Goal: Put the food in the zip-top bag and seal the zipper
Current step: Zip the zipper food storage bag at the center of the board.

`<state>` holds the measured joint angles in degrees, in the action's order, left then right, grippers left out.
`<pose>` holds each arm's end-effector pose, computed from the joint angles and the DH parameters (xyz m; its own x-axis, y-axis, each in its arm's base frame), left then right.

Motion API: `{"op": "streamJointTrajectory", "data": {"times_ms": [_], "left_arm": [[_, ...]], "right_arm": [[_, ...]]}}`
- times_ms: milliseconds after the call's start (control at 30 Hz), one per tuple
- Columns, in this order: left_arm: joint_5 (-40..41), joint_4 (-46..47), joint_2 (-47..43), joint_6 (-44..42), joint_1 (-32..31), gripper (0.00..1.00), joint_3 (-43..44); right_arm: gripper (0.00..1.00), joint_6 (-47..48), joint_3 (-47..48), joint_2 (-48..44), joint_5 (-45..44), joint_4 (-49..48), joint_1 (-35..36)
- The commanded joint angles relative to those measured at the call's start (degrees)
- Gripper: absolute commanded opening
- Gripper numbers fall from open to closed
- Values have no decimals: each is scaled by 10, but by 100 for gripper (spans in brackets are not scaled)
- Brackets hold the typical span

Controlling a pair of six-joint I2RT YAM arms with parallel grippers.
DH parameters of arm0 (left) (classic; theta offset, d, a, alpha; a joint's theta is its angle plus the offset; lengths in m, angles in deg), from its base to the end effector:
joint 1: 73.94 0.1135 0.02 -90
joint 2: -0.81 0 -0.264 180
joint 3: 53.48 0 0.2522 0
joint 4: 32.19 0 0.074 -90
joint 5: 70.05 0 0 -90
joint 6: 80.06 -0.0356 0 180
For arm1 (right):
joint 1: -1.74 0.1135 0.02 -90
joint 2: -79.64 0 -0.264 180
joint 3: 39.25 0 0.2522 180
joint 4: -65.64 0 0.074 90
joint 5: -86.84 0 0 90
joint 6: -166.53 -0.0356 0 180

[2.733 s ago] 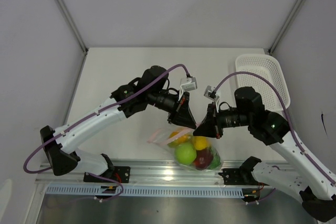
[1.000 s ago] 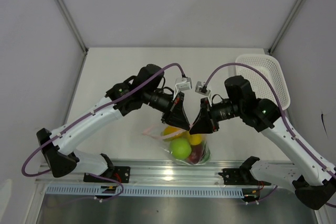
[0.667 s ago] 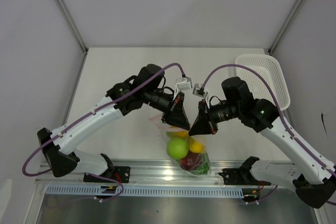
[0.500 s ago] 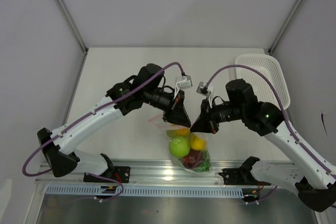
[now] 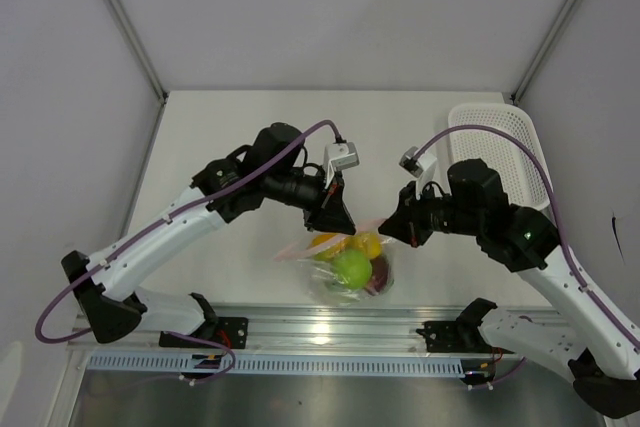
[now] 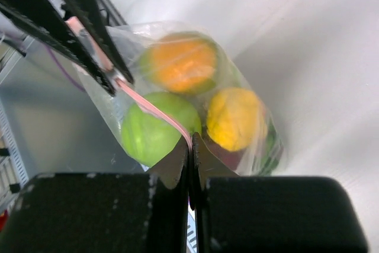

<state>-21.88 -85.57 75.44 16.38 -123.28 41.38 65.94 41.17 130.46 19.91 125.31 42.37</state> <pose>0.1585 -0.2209 0.4003 -0.4583 0.4053 -0.7911 0.8832 0.1081 -0.4563 0.1161 0.1180 0.3892 -0.5312 -0.2330 -0.8146 -0.7720 0.5292 0.3520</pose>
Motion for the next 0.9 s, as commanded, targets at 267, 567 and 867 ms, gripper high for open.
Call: {"op": "streamJointTrajectory", "data": {"times_ms": [267,567,867], "left_arm": [[-4,-78,-83,-35,13,0,-11],[-55,-47,-76,-18,13,1,3],[-77,-22,-58,7,12,1,28]], "right_arm": [[0,14,-11,-42,28,16,-17],[47,60,35,14,213,-32,-13],[47,93,94,100,262,-17,29]]}}
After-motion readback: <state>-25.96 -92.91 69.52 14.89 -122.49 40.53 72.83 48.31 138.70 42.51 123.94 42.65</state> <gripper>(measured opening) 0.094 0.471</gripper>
